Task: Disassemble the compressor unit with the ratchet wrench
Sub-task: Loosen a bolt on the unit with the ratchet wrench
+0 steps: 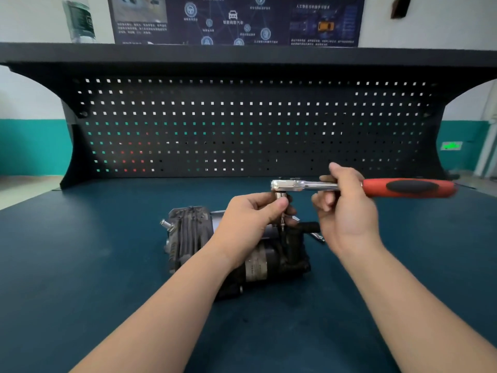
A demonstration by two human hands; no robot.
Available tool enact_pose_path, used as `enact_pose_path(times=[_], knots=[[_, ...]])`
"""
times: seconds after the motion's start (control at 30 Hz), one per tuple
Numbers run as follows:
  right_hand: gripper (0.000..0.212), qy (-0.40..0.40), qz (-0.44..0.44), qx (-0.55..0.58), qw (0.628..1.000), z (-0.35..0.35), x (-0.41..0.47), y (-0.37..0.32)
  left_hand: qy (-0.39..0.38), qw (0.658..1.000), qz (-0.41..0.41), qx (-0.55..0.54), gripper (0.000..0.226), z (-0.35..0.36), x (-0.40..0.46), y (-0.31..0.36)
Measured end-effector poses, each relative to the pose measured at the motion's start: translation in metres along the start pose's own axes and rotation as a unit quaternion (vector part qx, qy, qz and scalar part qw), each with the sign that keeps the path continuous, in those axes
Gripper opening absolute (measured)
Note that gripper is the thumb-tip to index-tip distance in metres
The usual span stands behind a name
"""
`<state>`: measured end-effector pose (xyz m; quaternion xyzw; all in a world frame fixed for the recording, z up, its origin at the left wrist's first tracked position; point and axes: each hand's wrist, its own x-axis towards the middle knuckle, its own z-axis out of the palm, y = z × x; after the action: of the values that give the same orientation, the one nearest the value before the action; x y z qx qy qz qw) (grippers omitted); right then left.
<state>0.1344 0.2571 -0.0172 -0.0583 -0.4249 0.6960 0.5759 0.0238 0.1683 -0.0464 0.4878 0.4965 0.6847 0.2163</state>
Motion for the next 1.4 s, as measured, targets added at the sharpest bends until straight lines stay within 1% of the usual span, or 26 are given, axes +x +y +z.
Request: enact_pose_path(times=[0.03,0.07,0.1,0.17,0.2,0.23,0.27,0.33,0.4,0.47,0.5,0.53,0.6,0.67,0.7,0.77,0.8,0.87,0.9,0.93,1.0,1.1,1.17,1.23,1.3,1.4], knots=[[0.037,-0.014,-0.079,-0.088,0.993,0.001,-0.007,0.000,0.007,1.000,0.008,0.015,0.013,0.001,-0.002,0.002],[0.039,-0.039,-0.177,-0.189,0.965,0.002,-0.015,0.000,0.014,0.999,0.021,0.042,0.014,0.003,-0.002,0.002],[0.039,-0.078,-0.282,-0.266,0.919,0.005,-0.022,0.000,0.016,0.997,0.036,0.067,0.016,0.004,-0.004,0.003],[0.035,-0.185,-0.443,-0.343,0.807,0.014,-0.035,0.006,0.022,0.994,0.055,0.094,0.044,0.006,-0.003,0.006],[0.033,-0.225,-0.492,-0.364,0.758,0.017,-0.040,0.010,0.027,0.996,0.036,0.082,0.059,0.005,-0.002,0.007],[0.032,-0.246,-0.505,-0.369,0.741,0.019,-0.041,0.010,0.023,0.998,0.013,0.062,0.064,0.003,-0.001,0.008],[0.034,-0.251,-0.483,-0.363,0.756,0.018,-0.041,0.009,0.001,0.999,0.002,0.045,0.054,0.001,0.002,0.006],[0.036,-0.217,-0.382,-0.319,0.840,0.011,-0.034,0.001,-0.037,0.999,0.011,0.026,0.022,0.004,0.000,0.005],[0.037,-0.157,-0.267,-0.273,0.911,0.002,-0.016,-0.012,-0.039,0.999,0.005,-0.008,0.019,0.004,-0.002,0.000],[0.037,-0.131,-0.109,-0.149,0.974,-0.005,0.002,-0.019,-0.008,1.000,0.004,-0.027,0.012,0.005,-0.002,-0.002],[0.035,-0.113,-0.029,-0.076,0.990,-0.007,0.009,-0.017,0.006,0.999,0.004,-0.034,0.009,0.007,-0.002,-0.002],[0.034,-0.091,0.033,-0.023,0.995,-0.007,0.012,-0.012,0.016,0.999,0.004,-0.039,0.008,0.008,-0.002,-0.002],[0.034,-0.045,0.083,0.021,0.995,-0.006,0.012,-0.001,0.041,0.998,0.009,-0.036,0.005,0.010,-0.003,-0.001],[0.038,-0.023,0.037,-0.008,0.999,-0.001,0.005,0.001,0.063,0.998,0.012,-0.028,0.007,0.012,-0.004,0.002],[0.039,-0.027,-0.034,-0.077,0.996,0.003,-0.001,-0.001,0.071,0.997,0.013,-0.020,0.007,0.014,-0.006,0.004],[0.041,-0.068,-0.231,-0.257,0.936,0.006,-0.016,-0.001,0.077,0.996,0.036,0.015,0.007,0.016,-0.007,0.005],[0.041,-0.105,-0.309,-0.299,0.897,0.009,-0.025,0.000,0.086,0.993,0.063,0.059,0.020,0.017,-0.007,0.005],[0.041,-0.204,-0.415,-0.335,0.821,0.018,-0.041,0.003,0.111,0.977,0.088,0.158,0.048,0.013,-0.007,0.005],[0.041,-0.234,-0.451,-0.358,0.783,0.021,-0.045,0.006,0.115,0.971,0.085,0.191,0.052,0.010,-0.007,0.004],[0.041,-0.249,-0.464,-0.366,0.768,0.023,-0.046,0.008,0.101,0.970,0.081,0.206,0.046,0.006,-0.005,0.003],[0.041,-0.238,-0.418,-0.340,0.808,0.019,-0.042,0.006,0.013,0.988,0.043,0.147,0.018,0.002,-0.003,0.006],[0.041,-0.141,-0.321,-0.302,0.886,0.006,-0.024,-0.006,-0.086,0.995,-0.006,-0.052,0.020,-0.001,-0.002,0.000],[0.041,-0.090,-0.219,-0.266,0.934,-0.001,-0.006,-0.013,-0.067,0.995,0.002,-0.075,0.017,0.000,-0.001,-0.003],[0.035,-0.061,-0.058,-0.136,0.987,-0.005,0.008,-0.013,-0.024,0.998,0.010,-0.059,0.007,0.002,0.000,-0.005],[0.027,-0.017,0.061,-0.029,0.998,-0.006,0.013,-0.006,0.000,0.998,0.007,-0.062,0.010,0.003,0.000,-0.004],[0.032,0.016,0.119,0.008,0.993,-0.007,0.012,0.004,0.016,0.999,0.011,-0.041,0.031,0.003,0.001,-0.001]])
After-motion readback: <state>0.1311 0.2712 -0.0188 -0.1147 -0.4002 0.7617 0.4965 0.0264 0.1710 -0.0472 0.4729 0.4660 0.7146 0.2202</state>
